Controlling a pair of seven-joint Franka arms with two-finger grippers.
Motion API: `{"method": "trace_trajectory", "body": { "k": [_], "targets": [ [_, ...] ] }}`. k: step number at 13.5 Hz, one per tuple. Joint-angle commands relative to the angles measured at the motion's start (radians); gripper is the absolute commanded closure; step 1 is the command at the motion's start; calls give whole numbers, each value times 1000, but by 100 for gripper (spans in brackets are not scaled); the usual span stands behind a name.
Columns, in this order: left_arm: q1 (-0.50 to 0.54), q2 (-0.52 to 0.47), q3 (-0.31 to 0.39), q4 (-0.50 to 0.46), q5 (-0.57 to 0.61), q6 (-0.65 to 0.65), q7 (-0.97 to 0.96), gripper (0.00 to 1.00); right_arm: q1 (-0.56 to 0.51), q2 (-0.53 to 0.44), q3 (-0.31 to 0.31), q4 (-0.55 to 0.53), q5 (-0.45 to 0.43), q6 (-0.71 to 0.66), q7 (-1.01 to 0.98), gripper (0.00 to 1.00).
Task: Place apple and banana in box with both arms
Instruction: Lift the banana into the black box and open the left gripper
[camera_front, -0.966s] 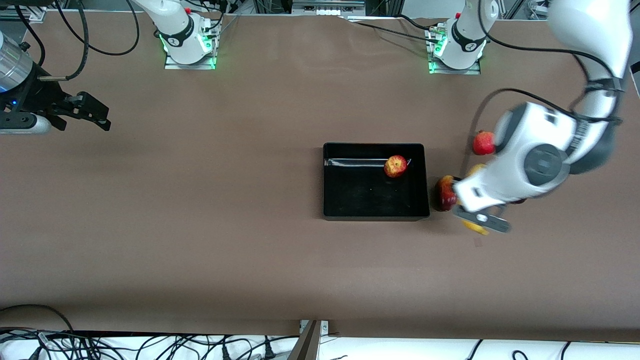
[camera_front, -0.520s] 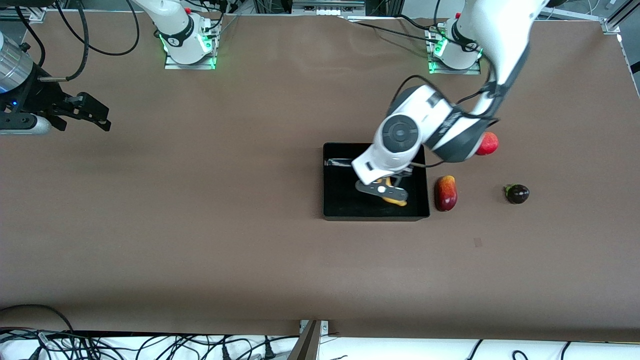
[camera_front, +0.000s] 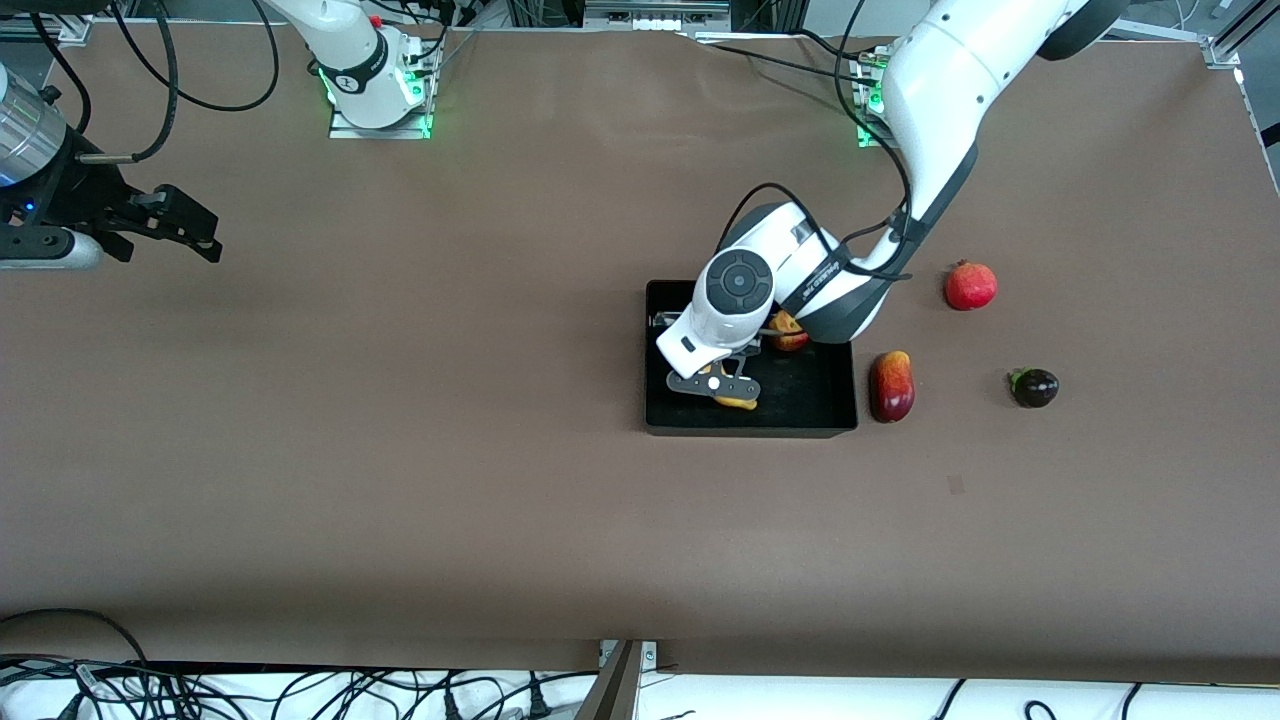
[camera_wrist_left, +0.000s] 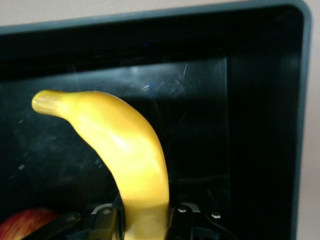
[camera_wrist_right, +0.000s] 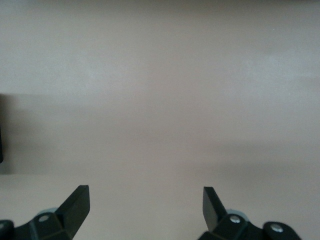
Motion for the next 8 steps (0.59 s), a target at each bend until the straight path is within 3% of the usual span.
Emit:
{"method": "trace_trajectory", "body": {
  "k": [1,2,3,6,8],
  "targets": [
    [-7,29,8,17,20,29,-33,87,-8,7,7,18,-6,-6,12,0],
    [-7,31,8,18,20,29,-40,52,-8,7,7,18,-6,-6,12,0],
    [-5,34,8,23,20,29,-41,1,-8,7,7,18,-6,-5,12,0],
    [24,-25,8,27,20,-9,-39,0,-8,7,7,18,-5,-6,12,0],
    [71,-122,8,53,20,-121,-33,0,-7,7,7,18,-5,-5,12,0]
  ]
}}
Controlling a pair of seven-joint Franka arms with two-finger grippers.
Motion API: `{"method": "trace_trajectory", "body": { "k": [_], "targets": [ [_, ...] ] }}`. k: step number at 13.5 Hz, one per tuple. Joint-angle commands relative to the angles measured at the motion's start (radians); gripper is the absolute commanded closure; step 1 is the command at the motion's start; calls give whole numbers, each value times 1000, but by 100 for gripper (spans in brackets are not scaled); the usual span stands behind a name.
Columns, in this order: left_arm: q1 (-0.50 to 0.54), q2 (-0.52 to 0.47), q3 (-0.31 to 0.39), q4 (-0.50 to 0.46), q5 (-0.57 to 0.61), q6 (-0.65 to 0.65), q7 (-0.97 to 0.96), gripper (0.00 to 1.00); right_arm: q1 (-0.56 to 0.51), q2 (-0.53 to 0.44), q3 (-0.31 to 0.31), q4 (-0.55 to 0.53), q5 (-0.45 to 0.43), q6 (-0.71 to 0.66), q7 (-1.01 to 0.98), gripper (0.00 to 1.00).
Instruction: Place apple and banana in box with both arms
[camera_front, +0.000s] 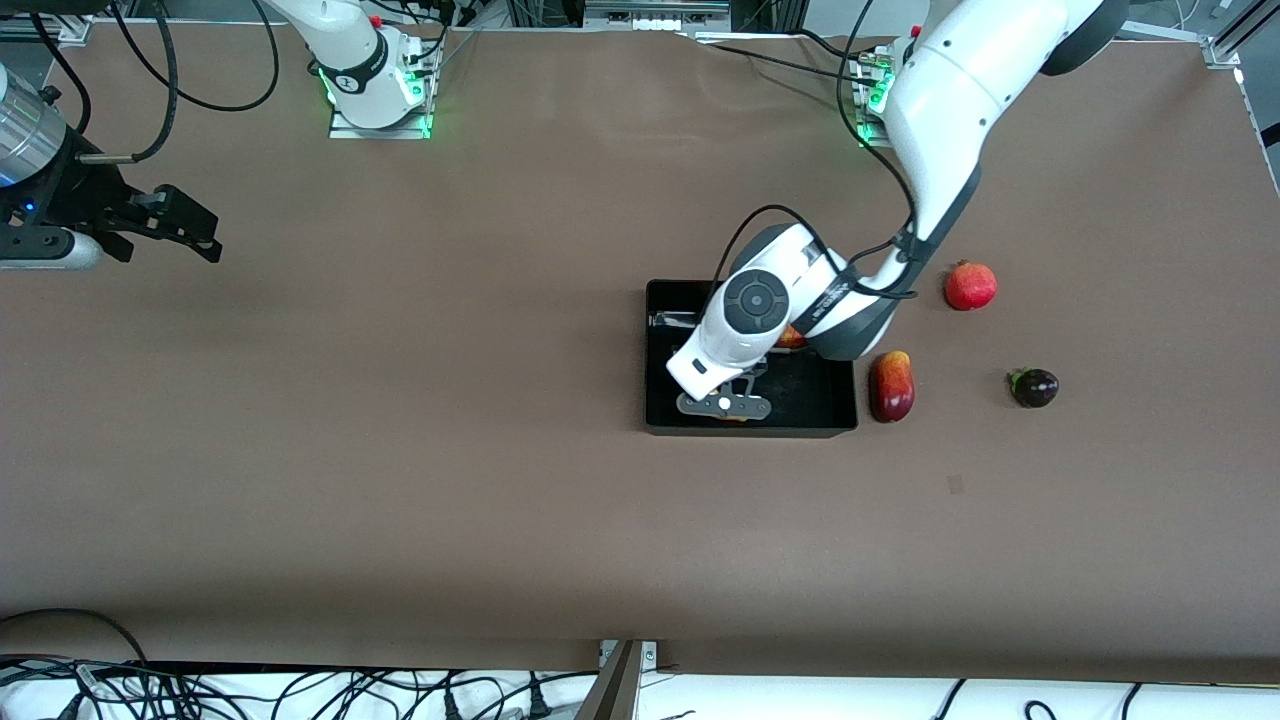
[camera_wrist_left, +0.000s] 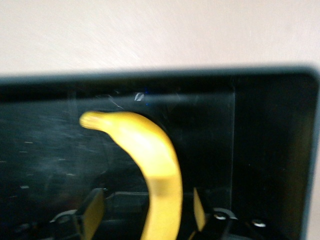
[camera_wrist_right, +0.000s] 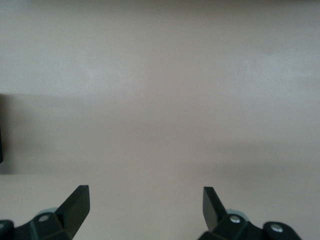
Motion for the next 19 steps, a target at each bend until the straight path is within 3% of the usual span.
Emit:
{"method": "trace_trajectory", "body": {
  "k": [1,6,9,10,12,13,14,15,17,19],
  "targets": [
    [79,-143,-3,31,22,-187,6,0,-8,7,7,18,-6,-6,12,0],
    [240,-259,-9,224,6,-566,321,0,-7,7,7,16,-5,-12,13,0],
    [346,-344,-3,263,-46,-680,466,0,-3,7,8,16,-5,-14,16,0],
    [353,-427,31,222,-105,-674,492,0,0,7,8,16,-5,-11,18,0],
    [287,-608,229,31,-226,-635,564,0,0,6,10,16,-5,-12,18,0],
    [261,-701,285,-78,-231,-568,611,0,3,6,10,16,-5,-14,18,0],
    [251,-764,295,-150,-227,-496,622,0,6,6,10,16,-5,-11,19,0],
    [250,-789,306,-198,-227,-472,632,0,6,6,10,16,-5,-11,19,0],
    [158,-788,434,-196,-227,-475,689,0,6,6,10,16,-5,-11,19,0],
    [153,-774,445,-191,-227,-475,699,0,6,6,10,16,-5,-9,19,0]
  ]
}}
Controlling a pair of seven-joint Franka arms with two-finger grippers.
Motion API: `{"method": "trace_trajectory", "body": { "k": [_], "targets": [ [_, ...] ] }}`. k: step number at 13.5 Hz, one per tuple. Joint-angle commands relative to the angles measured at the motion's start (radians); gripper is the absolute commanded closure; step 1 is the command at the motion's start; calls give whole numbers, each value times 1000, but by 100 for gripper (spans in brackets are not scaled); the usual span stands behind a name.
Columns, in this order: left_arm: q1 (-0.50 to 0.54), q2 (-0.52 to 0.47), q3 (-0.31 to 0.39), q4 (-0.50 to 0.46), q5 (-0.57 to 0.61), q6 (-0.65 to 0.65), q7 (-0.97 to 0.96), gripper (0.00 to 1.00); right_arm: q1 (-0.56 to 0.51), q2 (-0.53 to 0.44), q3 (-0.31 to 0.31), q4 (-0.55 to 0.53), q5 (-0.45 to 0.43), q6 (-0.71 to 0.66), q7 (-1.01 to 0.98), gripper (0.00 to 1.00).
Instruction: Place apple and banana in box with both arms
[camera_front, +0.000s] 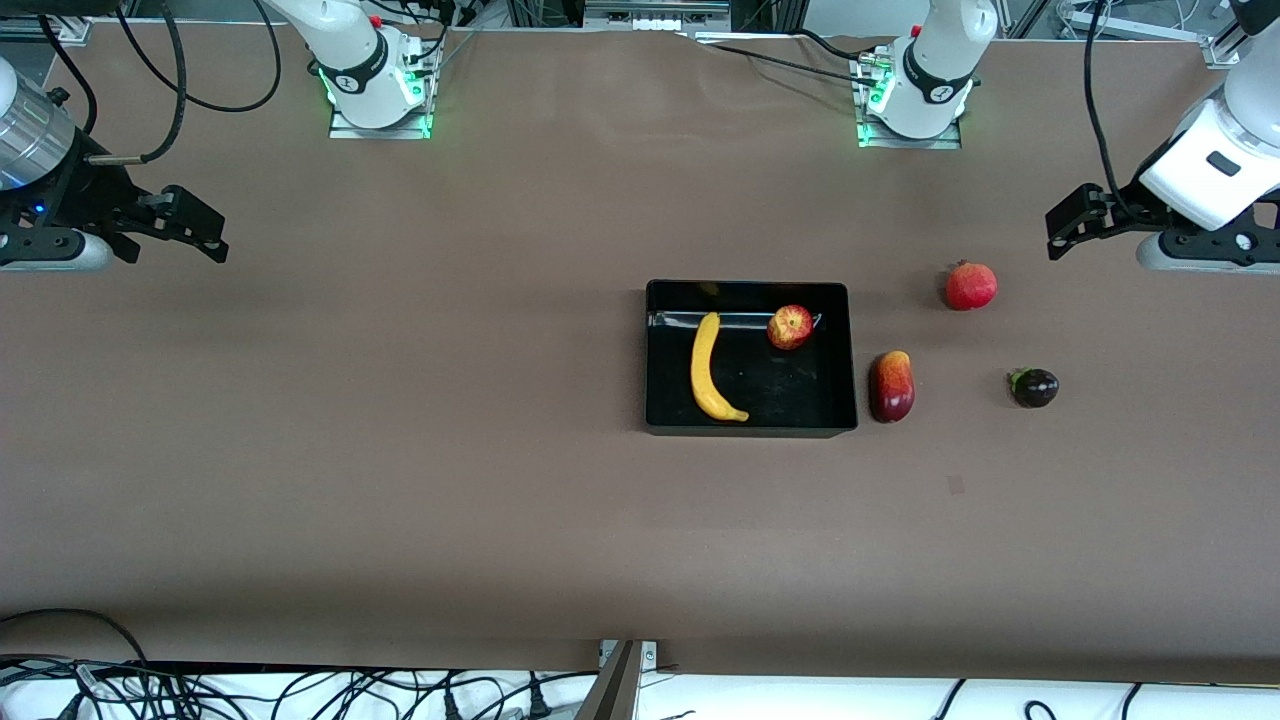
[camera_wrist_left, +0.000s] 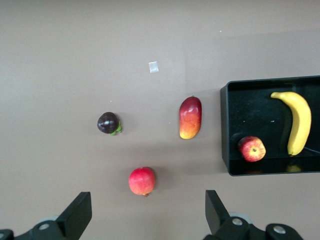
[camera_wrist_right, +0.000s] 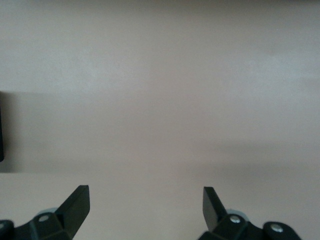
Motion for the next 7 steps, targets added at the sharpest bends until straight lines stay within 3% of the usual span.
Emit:
{"method": "trace_trajectory", "body": {
  "k": [1,7],
  "targets": [
    [-12,16,32,-20,-20,28,38,0,1,2,5,14,-5,-8,19,0],
    [28,30,28,-11,-26,25,36,0,1,2,5,14,-5,-10,16,0]
  ]
}}
